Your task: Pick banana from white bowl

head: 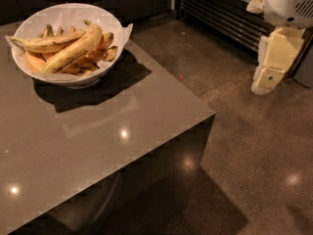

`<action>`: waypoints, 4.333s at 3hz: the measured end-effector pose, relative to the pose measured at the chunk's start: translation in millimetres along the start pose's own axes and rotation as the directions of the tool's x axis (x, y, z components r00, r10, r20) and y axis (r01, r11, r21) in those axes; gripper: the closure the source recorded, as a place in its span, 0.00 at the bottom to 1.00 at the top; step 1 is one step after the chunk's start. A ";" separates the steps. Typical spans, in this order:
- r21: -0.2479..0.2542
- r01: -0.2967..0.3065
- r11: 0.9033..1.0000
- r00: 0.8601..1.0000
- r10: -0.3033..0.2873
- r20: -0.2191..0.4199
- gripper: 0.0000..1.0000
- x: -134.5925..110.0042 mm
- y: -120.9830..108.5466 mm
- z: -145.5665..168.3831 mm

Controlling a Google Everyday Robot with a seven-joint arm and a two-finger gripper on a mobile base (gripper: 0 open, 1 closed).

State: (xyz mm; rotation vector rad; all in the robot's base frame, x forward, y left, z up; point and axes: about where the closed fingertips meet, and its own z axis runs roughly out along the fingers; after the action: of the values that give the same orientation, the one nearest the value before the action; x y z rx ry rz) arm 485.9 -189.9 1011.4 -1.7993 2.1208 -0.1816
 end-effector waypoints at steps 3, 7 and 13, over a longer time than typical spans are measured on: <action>0.005 0.177 0.984 0.983 -0.177 0.046 0.00 -42.6 -47.7 8.3; 0.105 0.426 0.899 0.895 -0.435 0.100 0.00 -113.6 -100.3 12.4; 0.166 0.757 0.632 0.625 -0.775 0.096 0.00 -251.6 -151.4 64.1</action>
Offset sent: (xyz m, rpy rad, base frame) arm 0.0597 0.0351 0.0200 -0.0269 -0.0334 0.2235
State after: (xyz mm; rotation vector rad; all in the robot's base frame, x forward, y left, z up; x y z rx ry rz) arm 681.5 35.6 1046.3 -2.4434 1.0646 -0.3399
